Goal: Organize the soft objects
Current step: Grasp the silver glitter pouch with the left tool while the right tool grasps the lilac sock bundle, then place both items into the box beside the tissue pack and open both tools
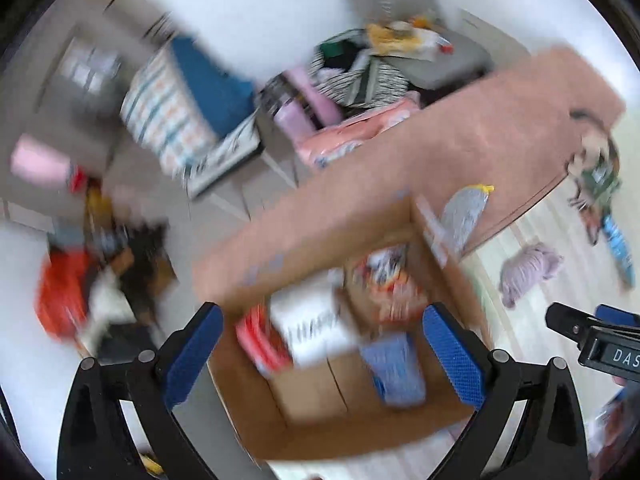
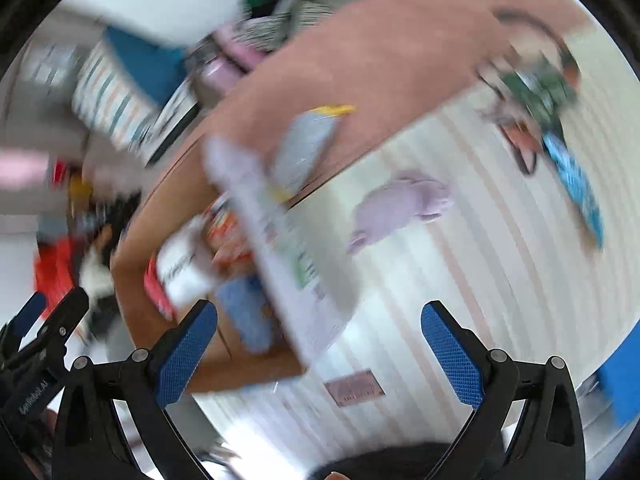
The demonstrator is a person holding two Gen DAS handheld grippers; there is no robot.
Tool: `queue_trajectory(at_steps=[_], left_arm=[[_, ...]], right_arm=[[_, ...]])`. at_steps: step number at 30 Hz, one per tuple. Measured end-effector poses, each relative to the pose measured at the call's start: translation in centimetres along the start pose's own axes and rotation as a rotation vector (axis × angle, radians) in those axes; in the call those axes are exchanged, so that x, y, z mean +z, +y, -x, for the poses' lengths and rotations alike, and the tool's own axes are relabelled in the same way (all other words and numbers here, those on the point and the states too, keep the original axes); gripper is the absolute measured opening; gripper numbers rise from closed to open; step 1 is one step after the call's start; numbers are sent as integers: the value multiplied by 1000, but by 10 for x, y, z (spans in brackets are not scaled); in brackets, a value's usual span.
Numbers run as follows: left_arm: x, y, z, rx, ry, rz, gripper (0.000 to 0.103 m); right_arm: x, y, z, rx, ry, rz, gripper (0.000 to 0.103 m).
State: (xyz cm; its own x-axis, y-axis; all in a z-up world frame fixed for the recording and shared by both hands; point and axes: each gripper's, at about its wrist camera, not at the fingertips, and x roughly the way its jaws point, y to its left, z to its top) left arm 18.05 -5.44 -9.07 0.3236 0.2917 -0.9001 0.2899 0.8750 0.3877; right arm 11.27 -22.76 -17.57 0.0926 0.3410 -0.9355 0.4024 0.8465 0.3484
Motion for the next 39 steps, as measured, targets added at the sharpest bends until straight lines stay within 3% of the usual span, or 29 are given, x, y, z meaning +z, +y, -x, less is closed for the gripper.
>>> queue_trajectory(at_steps=[3, 6, 11, 19, 21, 25, 28, 30, 32, 34, 39], left_arm=[[57, -49, -32, 19, 30, -185, 102], [96, -90, -72, -10, 114, -339, 102], [129, -136, -140, -51, 267, -510, 102], [130, -177, -212, -116, 469, -604, 102], [133, -182, -217, -174, 505, -581, 102], [128, -190, -221, -166, 523, -611, 102], [119, -189, -220, -165, 536, -614, 85], [114, -189, -222, -163, 561, -614, 62], [107, -190, -224, -140, 569, -621, 52], [103, -188, -224, -123, 548, -619, 52], [106, -181, -215, -131, 521, -553, 49]], right_arm=[[28, -34, -23, 15, 24, -131, 103], [47, -55, -48, 43, 53, -229, 103], [69, -78, -87, 65, 107, -352, 100], [83, -95, -129, 83, 174, -456, 93], [84, -95, -137, 76, 188, -461, 93], [83, -90, -147, 65, 206, -454, 88], [83, -86, -152, 48, 211, -441, 78], [84, -85, -155, 32, 217, -435, 68], [89, -84, -155, 14, 224, -421, 62], [89, -78, -158, -18, 223, -393, 47], [96, -69, -157, -59, 210, -325, 33]])
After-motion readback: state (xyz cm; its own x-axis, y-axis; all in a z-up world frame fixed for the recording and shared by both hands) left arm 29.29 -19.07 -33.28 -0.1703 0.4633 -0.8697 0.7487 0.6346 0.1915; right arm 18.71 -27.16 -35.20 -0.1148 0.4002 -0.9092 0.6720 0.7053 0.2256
